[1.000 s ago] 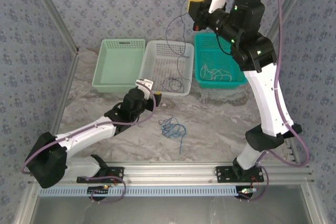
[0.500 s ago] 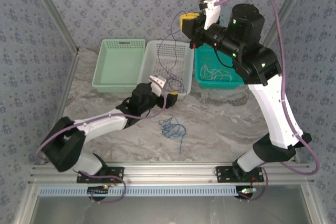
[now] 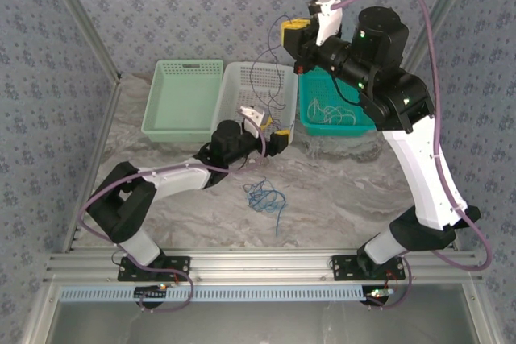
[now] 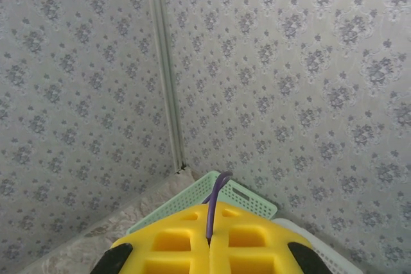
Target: Untangle the cables
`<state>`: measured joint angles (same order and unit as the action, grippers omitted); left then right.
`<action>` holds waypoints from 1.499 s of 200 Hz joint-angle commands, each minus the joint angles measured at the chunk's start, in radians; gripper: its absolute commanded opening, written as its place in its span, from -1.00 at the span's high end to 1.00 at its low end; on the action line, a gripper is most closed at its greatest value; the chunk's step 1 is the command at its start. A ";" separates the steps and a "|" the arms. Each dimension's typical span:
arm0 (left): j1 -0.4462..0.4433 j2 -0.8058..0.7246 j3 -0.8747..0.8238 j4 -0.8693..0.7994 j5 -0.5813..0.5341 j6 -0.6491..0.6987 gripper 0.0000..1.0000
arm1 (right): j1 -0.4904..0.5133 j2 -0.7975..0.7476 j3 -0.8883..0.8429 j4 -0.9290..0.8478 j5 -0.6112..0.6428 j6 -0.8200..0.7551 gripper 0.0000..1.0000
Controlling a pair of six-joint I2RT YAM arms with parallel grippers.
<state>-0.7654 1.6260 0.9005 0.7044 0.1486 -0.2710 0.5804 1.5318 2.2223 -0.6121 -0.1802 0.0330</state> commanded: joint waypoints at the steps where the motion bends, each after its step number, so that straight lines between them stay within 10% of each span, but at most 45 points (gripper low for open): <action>1: 0.011 0.004 0.087 -0.066 -0.090 0.037 -0.66 | -0.033 0.039 0.022 0.054 0.011 0.002 1.00; 104: 0.037 -0.107 0.130 -0.625 -0.639 0.034 -0.99 | -0.151 0.329 0.001 0.083 -0.073 0.094 1.00; 163: 0.037 -0.179 0.113 -0.765 -0.762 0.005 -0.99 | -0.192 0.465 -0.037 0.055 -0.140 0.139 1.00; 194: 0.038 -0.227 0.083 -0.783 -0.779 -0.005 -0.99 | -0.194 0.494 -0.037 -0.040 -0.119 0.103 -0.31; 209: 0.037 -0.260 0.054 -0.784 -0.774 -0.017 -0.99 | -0.198 0.495 -0.036 -0.090 -0.115 0.061 -0.59; 300: 0.037 -0.468 -0.180 -0.704 -0.540 -0.022 -0.99 | -0.132 0.112 -0.580 -0.061 -0.107 0.034 -0.60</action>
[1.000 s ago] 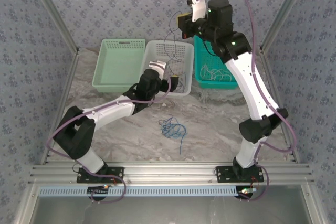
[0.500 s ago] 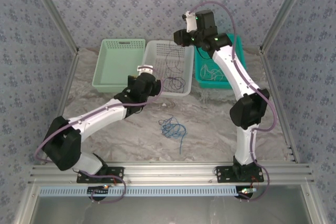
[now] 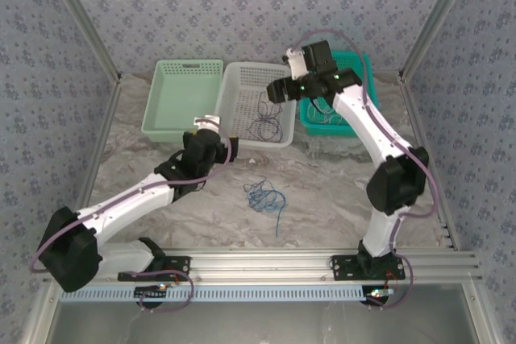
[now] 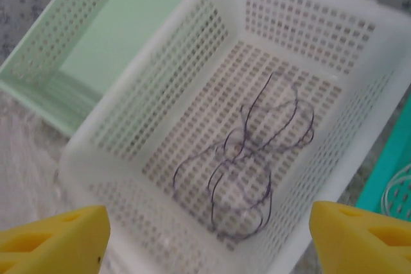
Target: Untangle the cables
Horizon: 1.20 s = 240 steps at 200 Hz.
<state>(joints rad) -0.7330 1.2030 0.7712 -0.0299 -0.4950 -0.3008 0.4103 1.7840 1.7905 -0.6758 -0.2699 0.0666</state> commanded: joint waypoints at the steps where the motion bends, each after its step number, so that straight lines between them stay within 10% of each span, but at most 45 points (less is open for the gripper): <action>1: 0.005 -0.047 -0.053 0.030 0.107 0.009 -0.99 | 0.040 -0.146 -0.159 0.002 -0.017 0.001 -0.60; 48: 0.004 -0.066 -0.135 0.063 0.383 0.067 -0.97 | 0.098 -0.366 -0.670 0.166 -0.014 0.165 -0.44; 120: -0.052 0.023 -0.133 0.047 0.647 0.204 -0.74 | 0.248 -0.439 -0.880 0.131 0.009 0.337 -0.21; 240: -0.101 0.218 -0.054 0.047 0.660 0.186 -0.33 | 0.368 -0.461 -1.072 0.246 0.011 0.503 0.00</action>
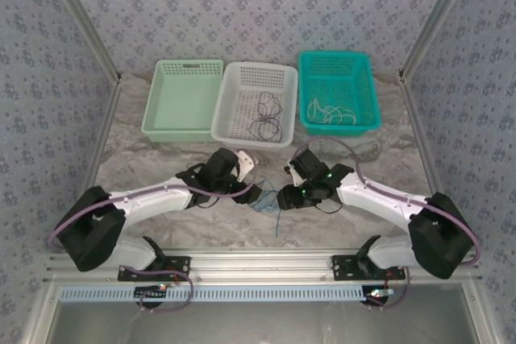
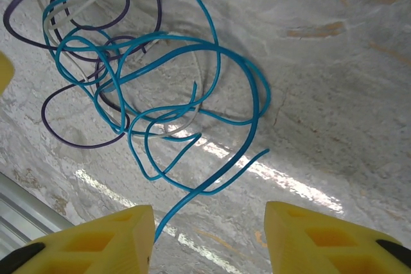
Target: Untangle the cables
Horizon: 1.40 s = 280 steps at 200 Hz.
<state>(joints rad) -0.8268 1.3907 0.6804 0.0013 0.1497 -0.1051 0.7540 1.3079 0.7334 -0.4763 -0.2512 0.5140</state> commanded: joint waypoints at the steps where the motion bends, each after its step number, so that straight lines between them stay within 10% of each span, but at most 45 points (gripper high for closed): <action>1: -0.007 0.032 0.037 0.017 0.015 -0.010 -0.33 | 0.026 0.016 -0.015 0.047 -0.008 0.056 0.01; 112: -0.009 0.039 0.053 0.047 -0.006 -0.022 0.82 | 0.032 0.121 -0.040 0.044 0.061 0.051 0.70; 209: -0.009 -0.139 0.007 0.095 -0.062 -0.046 0.96 | -0.033 0.082 0.012 -0.020 0.295 -0.002 1.00; 254: -0.009 -0.228 -0.018 0.096 -0.065 -0.045 0.96 | -0.035 -0.086 -0.021 -0.012 0.401 -0.004 -0.05; 280: -0.010 -0.242 -0.028 0.123 -0.036 -0.057 0.95 | -0.033 -0.218 -0.054 0.024 0.414 -0.017 -0.33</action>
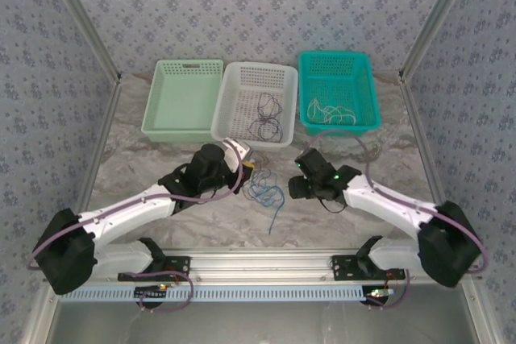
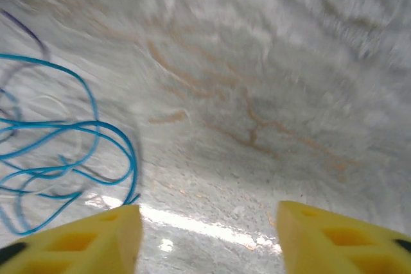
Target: Untangle the cables
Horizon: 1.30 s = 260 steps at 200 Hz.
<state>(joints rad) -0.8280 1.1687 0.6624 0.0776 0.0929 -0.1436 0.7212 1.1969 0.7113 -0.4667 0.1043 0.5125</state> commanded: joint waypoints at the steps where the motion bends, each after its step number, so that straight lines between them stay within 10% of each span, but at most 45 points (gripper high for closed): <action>1: -0.008 -0.019 -0.010 0.047 0.022 -0.019 0.95 | 0.000 -0.112 -0.033 0.017 0.057 -0.017 -0.34; 86: -0.010 0.010 -0.003 0.141 0.095 -0.084 0.95 | 0.032 -0.216 -0.215 0.465 -0.065 -0.044 -0.88; 260: -0.023 -0.011 -0.021 0.224 0.143 -0.177 0.97 | 0.085 0.043 -0.174 0.813 -0.008 0.021 -0.79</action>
<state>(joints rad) -0.8383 1.1805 0.6441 0.2440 0.2024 -0.2901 0.8040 1.2175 0.5026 0.2916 0.0399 0.5098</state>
